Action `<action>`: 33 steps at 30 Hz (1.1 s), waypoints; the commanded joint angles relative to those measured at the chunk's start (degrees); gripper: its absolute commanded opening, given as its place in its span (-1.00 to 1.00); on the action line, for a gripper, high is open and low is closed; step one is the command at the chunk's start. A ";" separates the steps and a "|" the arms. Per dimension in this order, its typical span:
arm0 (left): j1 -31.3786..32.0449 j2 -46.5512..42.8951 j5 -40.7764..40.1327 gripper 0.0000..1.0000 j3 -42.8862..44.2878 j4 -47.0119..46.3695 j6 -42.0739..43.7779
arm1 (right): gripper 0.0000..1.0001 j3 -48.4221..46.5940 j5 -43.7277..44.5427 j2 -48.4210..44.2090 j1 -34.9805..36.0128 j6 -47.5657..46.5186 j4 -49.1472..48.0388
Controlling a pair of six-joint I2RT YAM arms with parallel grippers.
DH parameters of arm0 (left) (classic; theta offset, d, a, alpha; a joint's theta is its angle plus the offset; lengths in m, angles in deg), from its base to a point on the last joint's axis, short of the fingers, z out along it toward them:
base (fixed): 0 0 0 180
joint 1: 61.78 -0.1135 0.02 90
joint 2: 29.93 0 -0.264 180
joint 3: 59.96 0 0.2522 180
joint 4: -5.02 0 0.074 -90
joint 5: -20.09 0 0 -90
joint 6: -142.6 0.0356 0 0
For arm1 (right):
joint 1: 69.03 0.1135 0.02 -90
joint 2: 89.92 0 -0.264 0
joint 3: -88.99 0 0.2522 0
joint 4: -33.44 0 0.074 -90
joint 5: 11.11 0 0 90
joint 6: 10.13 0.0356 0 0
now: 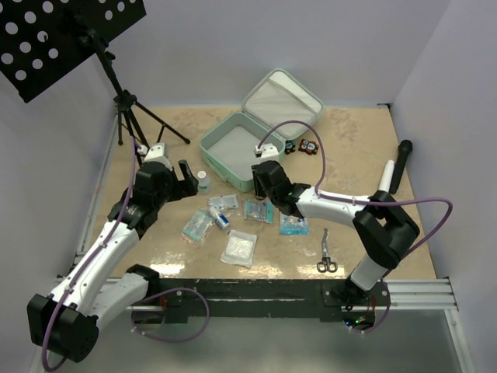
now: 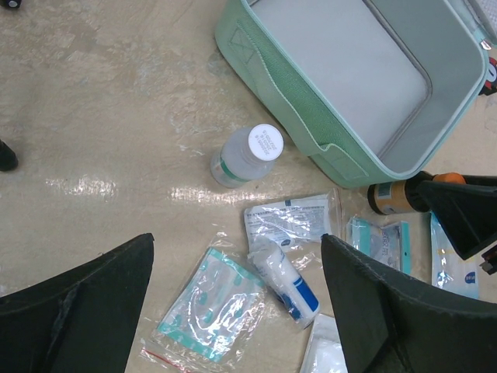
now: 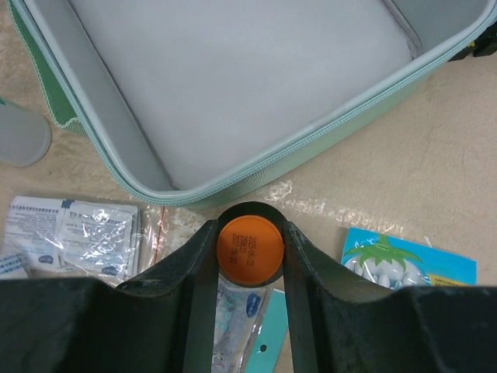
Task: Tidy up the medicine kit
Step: Pick up the pill bottle at the center of the board, then place the pill bottle in the medicine box.
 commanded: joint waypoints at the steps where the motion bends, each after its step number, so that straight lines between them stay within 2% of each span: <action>1: 0.03 0.02 -0.34 0.86 -0.18 -0.18 0.77 | -0.68 -1.44 0.29 -3.21 -0.19 -0.39 0.30; 2: 0.03 0.02 -0.34 0.85 -0.10 -0.09 0.77 | -0.77 -2.05 0.38 -4.53 -0.27 -0.13 1.35; 3: 0.11 0.11 -0.34 0.86 -0.09 -0.09 0.77 | -1.00 -2.93 0.73 -6.11 -0.27 -0.39 3.10; 7: 0.03 -0.24 -0.60 0.86 0.61 0.96 0.95 | -1.00 -8.02 0.47 -11.21 0.61 0.04 9.26; 11: -0.06 -1.03 -0.95 0.85 0.26 0.96 0.69 | -1.00 -14.18 -1.64 -12.01 0.52 0.05 10.94; 16: 0.03 -1.21 0.10 0.85 -0.18 0.44 -0.19 | -1.00 -21.74 -7.25 -5.87 -2.11 0.22 10.69; 24: 0.03 -0.68 1.33 0.84 0.17 0.17 -0.28 | -1.00 -28.16 -31.23 6.69 -13.18 9.18 4.81; 33: 0.03 -0.06 2.47 0.83 -0.62 -0.62 -0.54 | -1.00 -37.03 -35.82 19.97 -15.74 11.38 3.65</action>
